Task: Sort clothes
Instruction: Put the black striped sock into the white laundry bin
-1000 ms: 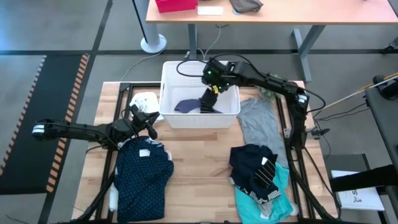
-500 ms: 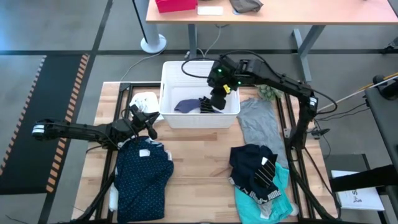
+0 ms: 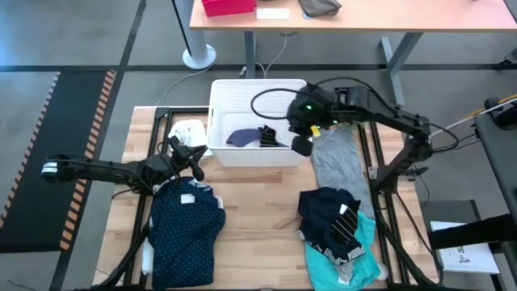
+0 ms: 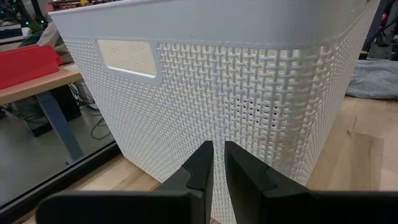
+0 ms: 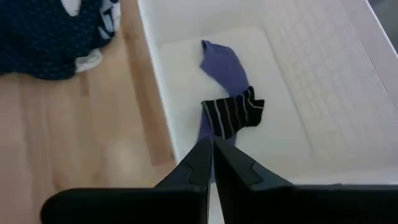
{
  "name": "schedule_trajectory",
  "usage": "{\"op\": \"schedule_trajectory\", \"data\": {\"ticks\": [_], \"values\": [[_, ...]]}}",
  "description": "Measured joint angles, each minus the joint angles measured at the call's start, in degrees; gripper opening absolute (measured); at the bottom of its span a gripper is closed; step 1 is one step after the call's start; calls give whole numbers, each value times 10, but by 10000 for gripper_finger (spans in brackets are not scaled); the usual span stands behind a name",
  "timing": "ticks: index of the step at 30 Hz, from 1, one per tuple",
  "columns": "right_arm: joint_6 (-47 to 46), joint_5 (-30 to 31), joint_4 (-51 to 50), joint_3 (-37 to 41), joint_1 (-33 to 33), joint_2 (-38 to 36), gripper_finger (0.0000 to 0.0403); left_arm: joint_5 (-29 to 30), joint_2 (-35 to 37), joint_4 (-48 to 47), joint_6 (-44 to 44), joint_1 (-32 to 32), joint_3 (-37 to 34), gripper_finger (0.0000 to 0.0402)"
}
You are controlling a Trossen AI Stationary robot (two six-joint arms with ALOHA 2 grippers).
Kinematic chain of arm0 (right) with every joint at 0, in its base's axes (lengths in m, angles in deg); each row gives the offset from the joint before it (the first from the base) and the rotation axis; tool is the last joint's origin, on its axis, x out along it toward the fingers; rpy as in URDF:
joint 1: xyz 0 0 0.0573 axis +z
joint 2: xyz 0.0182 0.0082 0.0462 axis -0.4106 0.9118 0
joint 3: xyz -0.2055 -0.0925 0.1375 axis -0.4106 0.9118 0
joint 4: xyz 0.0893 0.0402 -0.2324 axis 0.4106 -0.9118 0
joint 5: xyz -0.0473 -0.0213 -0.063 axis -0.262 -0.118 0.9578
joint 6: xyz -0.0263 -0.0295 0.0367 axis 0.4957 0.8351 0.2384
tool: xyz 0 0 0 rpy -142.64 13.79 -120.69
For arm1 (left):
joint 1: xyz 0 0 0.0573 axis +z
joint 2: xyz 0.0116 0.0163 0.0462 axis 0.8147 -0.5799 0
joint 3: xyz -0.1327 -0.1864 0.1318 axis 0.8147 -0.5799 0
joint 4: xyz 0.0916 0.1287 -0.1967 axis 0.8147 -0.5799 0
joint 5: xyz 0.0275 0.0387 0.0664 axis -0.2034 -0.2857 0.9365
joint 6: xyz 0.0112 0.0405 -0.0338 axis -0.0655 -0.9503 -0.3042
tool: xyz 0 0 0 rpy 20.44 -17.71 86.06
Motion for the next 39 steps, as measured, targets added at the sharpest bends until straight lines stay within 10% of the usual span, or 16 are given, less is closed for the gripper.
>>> {"op": "schedule_trajectory", "data": {"ticks": [25, 39], "values": [[-221, 88, 188, 392, 227, -242, 0, 0, 0, 0, 0, 0, 0, 27], [-362, 221, 228, 456, 387, -246, 0, 0, 0, 0, 0, 0, 0, 27]]}}
